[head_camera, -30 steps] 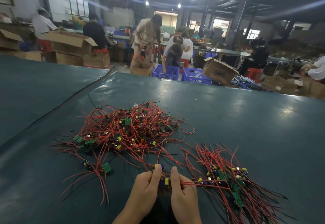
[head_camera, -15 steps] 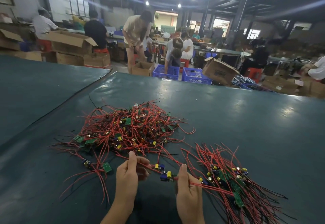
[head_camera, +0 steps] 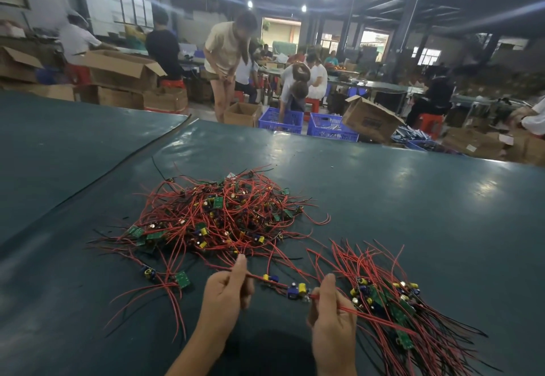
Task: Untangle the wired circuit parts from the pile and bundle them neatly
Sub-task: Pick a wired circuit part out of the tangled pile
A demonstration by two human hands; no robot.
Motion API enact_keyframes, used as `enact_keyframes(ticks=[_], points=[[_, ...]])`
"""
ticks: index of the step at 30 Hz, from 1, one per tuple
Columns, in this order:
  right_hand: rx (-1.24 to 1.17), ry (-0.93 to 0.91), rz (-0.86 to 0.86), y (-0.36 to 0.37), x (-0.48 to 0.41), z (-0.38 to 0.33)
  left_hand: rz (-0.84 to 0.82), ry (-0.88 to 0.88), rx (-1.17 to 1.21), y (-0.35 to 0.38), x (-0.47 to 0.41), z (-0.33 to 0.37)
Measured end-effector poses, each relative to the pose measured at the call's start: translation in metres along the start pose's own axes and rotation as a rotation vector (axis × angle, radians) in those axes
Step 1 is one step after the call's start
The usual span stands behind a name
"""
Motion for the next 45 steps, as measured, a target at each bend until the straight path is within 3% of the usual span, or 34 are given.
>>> enact_keyframes(ticks=[8,13,16,21,24,28,34,38,42,45], points=[[-0.147,0.143,-0.032,0.003,-0.001,0.009,0.074,-0.163,0.242,-0.003,-0.002,-0.019],[0.034,-0.031,-0.238,0.026,0.005,-0.003,0.069,-0.154,0.27,0.003,0.002,-0.017],[0.087,0.043,-0.311,0.032,0.006,0.005,0.103,-0.138,0.269,-0.003,0.0,-0.014],[-0.001,0.311,-0.198,0.02,0.0,0.02,-0.015,-0.146,0.273,0.005,0.002,-0.012],[-0.207,0.433,-0.114,0.01,-0.004,0.028,-0.117,-0.135,0.262,0.015,0.005,-0.009],[-0.514,0.423,0.008,-0.011,-0.014,0.025,-0.11,-0.126,0.25,0.015,0.005,-0.006],[-0.461,0.426,0.127,-0.035,-0.021,0.033,-0.116,-0.108,0.202,0.015,0.005,-0.003],[-0.457,0.427,0.181,-0.041,-0.023,0.038,-0.147,-0.006,-0.015,0.013,0.005,-0.002],[-0.357,0.396,0.128,-0.035,-0.023,0.039,-0.184,0.243,-0.544,0.011,0.007,-0.003],[-0.215,0.311,0.072,-0.025,-0.023,0.033,-0.339,0.212,-0.945,0.021,0.009,-0.026]])
Point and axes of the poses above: each hand's wrist, its own x-axis away from the middle knuckle, its own y-axis out of the palm, z = x × y, the point moved 8 cm from there along -x, towards the middle knuckle, and after that the axes turned 13 degrees about x, right-handed, at the moved point
